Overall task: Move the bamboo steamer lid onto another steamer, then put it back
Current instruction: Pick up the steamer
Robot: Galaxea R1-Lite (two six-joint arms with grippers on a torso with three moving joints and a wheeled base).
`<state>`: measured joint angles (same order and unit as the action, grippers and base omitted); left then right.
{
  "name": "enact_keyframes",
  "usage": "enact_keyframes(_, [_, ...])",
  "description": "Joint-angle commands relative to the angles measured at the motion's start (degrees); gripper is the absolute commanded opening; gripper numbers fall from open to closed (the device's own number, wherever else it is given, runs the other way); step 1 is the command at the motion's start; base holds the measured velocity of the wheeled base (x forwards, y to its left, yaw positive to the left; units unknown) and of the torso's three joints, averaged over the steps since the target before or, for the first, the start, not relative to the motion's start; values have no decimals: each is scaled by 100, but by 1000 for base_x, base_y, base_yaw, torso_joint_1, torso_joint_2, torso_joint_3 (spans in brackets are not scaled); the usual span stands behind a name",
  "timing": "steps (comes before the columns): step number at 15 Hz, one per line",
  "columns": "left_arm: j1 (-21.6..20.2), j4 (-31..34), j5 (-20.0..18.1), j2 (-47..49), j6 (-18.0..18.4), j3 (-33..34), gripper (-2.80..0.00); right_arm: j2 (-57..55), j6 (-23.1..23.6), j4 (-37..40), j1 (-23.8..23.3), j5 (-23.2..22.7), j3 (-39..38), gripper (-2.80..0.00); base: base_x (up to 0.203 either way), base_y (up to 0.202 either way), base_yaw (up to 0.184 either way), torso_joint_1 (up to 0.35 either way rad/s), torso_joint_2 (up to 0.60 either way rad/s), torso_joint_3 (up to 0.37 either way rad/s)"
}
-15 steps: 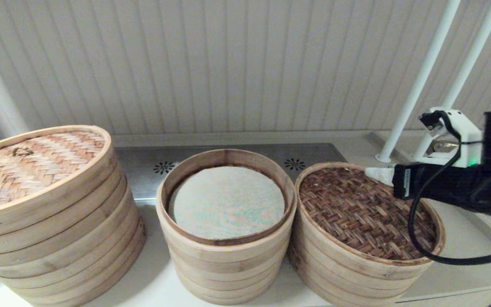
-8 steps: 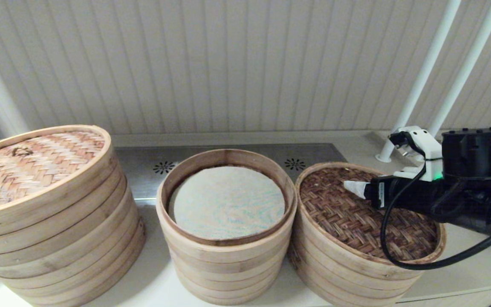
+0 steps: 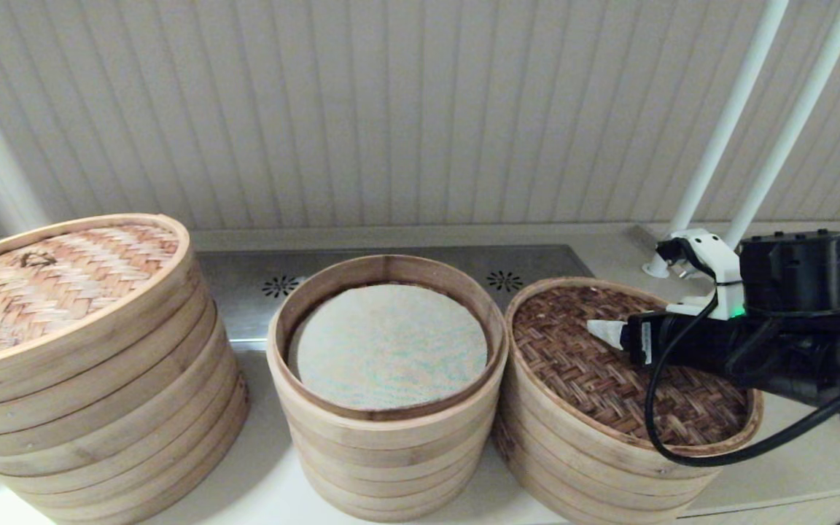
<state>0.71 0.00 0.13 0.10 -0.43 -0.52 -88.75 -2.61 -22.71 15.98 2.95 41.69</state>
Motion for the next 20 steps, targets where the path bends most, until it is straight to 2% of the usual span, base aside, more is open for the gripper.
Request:
enact_keyframes(1, [0,0,4,-1,-7,0,-280,7,-3,-34,1,-5,-40,-280,0,0,0,0,0,0])
enact_keyframes(6, [0,0,4,-1,0,0,-280,16,50,-454,19,13,-240,-280,0,0,0,0,0,0])
enact_keyframes(20, [0,0,4,-1,-7,0,-280,636,58,-415,10,13,-185,-280,0,0,0,0,0,0])
